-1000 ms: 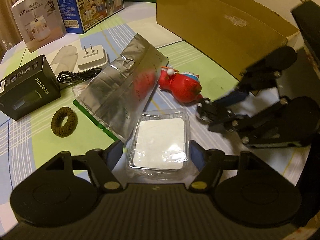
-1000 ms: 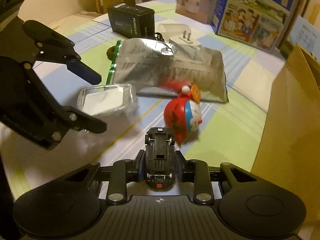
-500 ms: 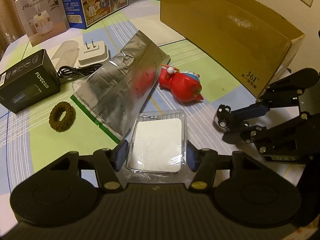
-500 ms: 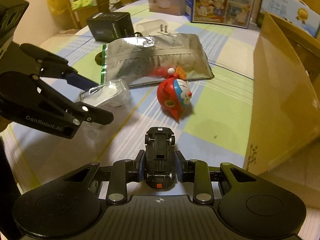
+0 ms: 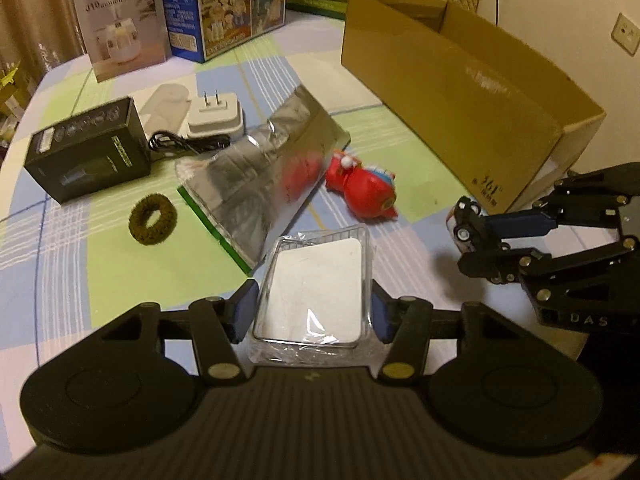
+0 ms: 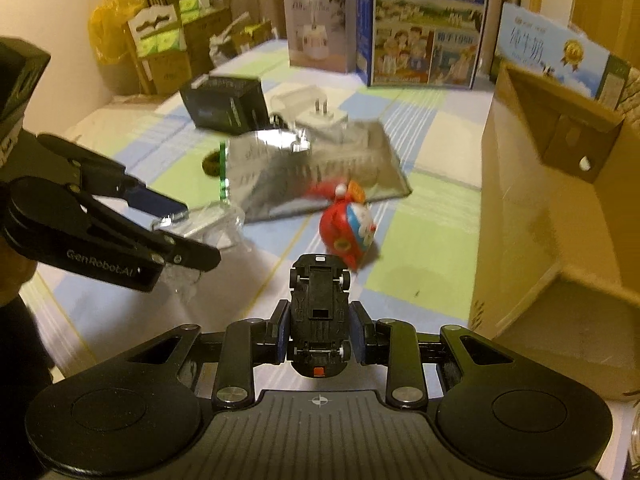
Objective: Organize objects
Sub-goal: 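Carry both items into the cardboard box and open both tools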
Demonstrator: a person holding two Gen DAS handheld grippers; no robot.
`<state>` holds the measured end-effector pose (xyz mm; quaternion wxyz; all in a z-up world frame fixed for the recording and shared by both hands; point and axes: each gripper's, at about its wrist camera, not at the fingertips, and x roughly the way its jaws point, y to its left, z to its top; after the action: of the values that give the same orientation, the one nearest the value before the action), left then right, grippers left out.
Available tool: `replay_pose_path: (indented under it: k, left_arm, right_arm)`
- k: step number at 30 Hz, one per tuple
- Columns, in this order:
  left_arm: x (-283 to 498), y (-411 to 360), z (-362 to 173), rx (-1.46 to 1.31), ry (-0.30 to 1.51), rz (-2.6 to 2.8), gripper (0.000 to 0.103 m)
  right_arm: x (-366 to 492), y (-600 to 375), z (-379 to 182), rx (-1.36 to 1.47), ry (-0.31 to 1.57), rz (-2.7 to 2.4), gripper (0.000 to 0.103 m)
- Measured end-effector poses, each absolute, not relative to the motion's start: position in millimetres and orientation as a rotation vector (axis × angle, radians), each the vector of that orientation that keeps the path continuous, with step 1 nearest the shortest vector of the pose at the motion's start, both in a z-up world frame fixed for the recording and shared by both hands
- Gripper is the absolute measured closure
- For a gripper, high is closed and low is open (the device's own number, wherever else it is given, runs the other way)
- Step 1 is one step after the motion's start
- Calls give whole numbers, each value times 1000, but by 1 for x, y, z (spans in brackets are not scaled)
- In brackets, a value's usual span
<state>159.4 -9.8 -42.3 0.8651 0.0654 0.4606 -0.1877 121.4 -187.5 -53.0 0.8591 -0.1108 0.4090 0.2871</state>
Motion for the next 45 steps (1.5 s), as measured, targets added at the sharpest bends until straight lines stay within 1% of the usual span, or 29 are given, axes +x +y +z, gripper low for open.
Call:
replay_pose_path:
  k: [7, 11, 15, 21, 30, 31, 32, 33, 35, 38, 41, 43, 45]
  left_arm:
    - [165, -34, 5, 125, 901, -396, 51]
    - [175, -65, 37, 96, 846, -441, 51]
    - [187, -108, 61, 96, 796, -496, 51]
    - [206, -173, 78, 104, 756, -572, 51]
    - [229, -237, 65, 142, 786, -638, 51]
    - [230, -242, 62, 149, 788, -639, 52]
    - [233, -245, 59, 155, 791, -642, 59]
    - [234, -247, 57, 158, 795, -645, 62]
    - [238, -250, 52, 163, 800, -640, 62]
    - [243, -249, 45, 152, 818, -629, 59]
    - [240, -242, 48, 153, 801, -616, 51]
    - [237, -234, 51, 150, 790, -607, 49]
    - [233, -223, 55, 136, 782, -588, 39]
  right_arm:
    - [129, -206, 0, -211, 759, 540, 76]
    - [142, -240, 34, -199, 703, 452, 76]
    - [162, -285, 51, -189, 690, 344, 76]
    - [184, -346, 51, -140, 716, 261, 76]
    - [197, -392, 29, -63, 766, 209, 76]
    - [199, -394, 28, -58, 768, 207, 76]
    - [200, -396, 26, -54, 770, 205, 76]
    - [201, -398, 25, -52, 771, 204, 76]
    - [202, -401, 23, -48, 774, 202, 76]
    - [204, -403, 19, -39, 781, 200, 76]
    - [205, -403, 18, -27, 781, 212, 76]
    - [207, -401, 17, -21, 778, 216, 75]
    - [207, -401, 17, 0, 766, 222, 75]
